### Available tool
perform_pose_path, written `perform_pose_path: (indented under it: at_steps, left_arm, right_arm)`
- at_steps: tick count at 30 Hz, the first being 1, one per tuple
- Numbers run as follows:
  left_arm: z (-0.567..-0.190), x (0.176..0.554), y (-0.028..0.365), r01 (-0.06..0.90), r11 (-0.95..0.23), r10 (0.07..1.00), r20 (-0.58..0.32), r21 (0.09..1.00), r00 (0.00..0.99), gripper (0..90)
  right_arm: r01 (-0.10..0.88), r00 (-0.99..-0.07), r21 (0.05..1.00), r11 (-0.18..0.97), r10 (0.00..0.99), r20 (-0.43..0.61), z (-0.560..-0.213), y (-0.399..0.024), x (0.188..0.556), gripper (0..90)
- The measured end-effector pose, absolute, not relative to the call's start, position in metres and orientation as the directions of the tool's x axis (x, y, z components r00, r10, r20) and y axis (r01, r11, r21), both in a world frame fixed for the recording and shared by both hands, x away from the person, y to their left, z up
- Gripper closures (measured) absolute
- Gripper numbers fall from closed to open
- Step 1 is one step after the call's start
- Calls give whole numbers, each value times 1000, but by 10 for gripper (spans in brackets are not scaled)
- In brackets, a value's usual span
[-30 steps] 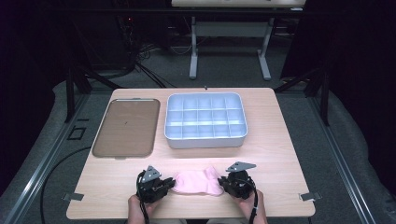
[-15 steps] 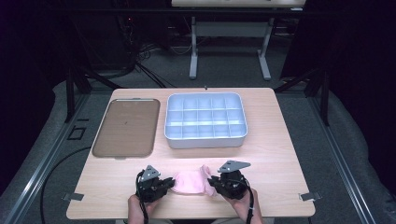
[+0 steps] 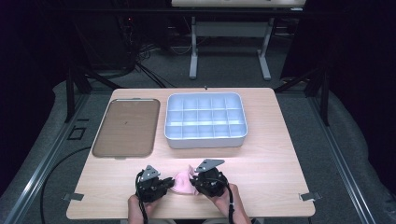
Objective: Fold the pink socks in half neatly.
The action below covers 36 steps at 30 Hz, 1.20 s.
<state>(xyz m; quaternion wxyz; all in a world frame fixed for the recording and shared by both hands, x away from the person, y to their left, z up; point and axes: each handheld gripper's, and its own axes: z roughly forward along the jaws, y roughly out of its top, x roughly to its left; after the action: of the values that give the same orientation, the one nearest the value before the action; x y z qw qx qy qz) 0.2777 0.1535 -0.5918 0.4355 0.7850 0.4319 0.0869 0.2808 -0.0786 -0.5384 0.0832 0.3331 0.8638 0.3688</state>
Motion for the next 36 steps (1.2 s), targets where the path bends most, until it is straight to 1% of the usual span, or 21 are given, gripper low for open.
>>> perform_pose_path:
  at_steps: [9,16,20,22,24,27,29,33,36]
  left_arm:
    - [-592,277,153,601,-251,755,-235,758,612,813]
    - [-592,278,153,601,-253,754,-235,758,613,813]
    - [-592,277,153,601,-253,754,-234,759,613,812]
    - [-592,278,153,602,-248,754,-239,759,612,812]
    - [-592,278,153,603,-247,753,-240,759,612,812]
    - [-592,278,153,602,-248,754,-240,759,612,812]
    - [-592,278,153,602,-248,754,-239,759,612,812]
    - [-591,277,153,600,-254,755,-232,759,614,811]
    - [-592,277,153,600,-253,754,-234,759,613,811]
  right_arm:
    - [472,-812,678,563,577,86,-542,-52,285,829]
    - [466,-829,664,584,551,97,-547,-37,291,819]
    - [459,-841,661,593,530,108,-550,-33,294,758]
    - [457,-845,662,594,523,114,-550,-35,294,675]
    - [453,-849,672,586,514,123,-549,-38,292,629]
    - [455,-841,695,557,525,129,-543,-50,288,599]
    - [456,-833,715,531,538,132,-538,-62,285,597]
    - [468,-802,717,516,590,99,-531,-89,283,568]
    - [509,-753,709,488,652,93,-534,-112,284,522]
